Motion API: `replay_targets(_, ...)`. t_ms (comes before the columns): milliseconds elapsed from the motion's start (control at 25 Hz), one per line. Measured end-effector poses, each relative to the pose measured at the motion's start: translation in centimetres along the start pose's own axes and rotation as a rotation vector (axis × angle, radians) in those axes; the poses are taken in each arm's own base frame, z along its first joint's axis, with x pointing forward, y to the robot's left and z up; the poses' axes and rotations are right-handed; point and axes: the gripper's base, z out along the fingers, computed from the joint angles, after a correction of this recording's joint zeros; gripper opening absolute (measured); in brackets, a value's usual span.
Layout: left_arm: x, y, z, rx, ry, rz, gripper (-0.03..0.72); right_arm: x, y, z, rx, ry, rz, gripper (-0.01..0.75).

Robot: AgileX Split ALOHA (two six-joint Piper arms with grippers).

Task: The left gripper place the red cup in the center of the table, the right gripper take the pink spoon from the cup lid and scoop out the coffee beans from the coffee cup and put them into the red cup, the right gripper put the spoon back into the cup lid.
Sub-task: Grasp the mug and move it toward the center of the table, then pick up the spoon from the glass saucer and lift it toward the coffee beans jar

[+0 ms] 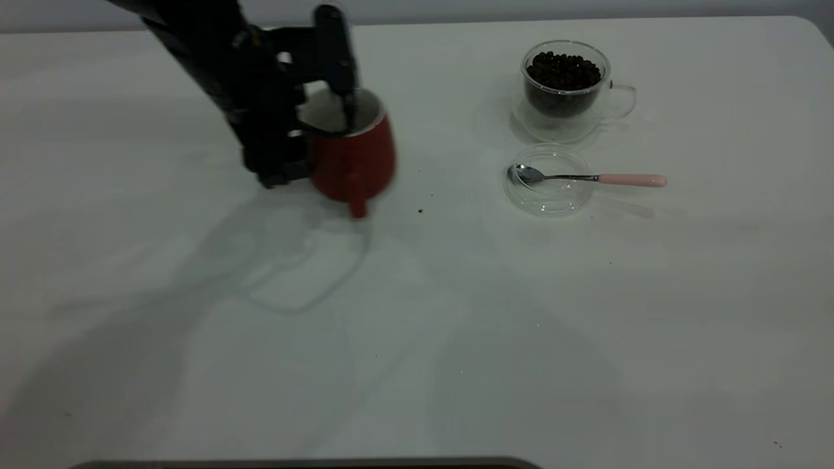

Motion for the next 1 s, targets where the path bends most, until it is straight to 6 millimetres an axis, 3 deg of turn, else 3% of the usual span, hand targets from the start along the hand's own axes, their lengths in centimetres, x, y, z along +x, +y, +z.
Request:
replay_targets(280, -1.9, -0.9, -0.2, -0.01, -0.037, -0.098, 0.586, 0.0, 0.0, 0.0, 0.0, 0.0, 0.0, 0.537)
replay_targets(440, -1.9, 0.4, -2.4, -0.021, -0.033, -0.249, 0.586, 0.0, 0.0, 0.0, 0.0, 0.0, 0.0, 0.537)
replay_targets(640, 0.6, 4.2, -7.9, -0.071, -0.005, -0.56, 0.586, 0.0, 0.0, 0.0, 0.0, -0.001, 0.0, 0.537)
replay_targets(840, 6.2, 7.8, -14.5, -0.142, 0.057, -0.839, 0.586, 0.0, 0.0, 0.0, 0.0, -0.001, 0.0, 0.537)
replay_targets(1000, 10.3, 9.3, -21.1, -0.227, 0.073, -1.024, 0.586, 0.0, 0.0, 0.0, 0.0, -0.001, 0.0, 0.537)
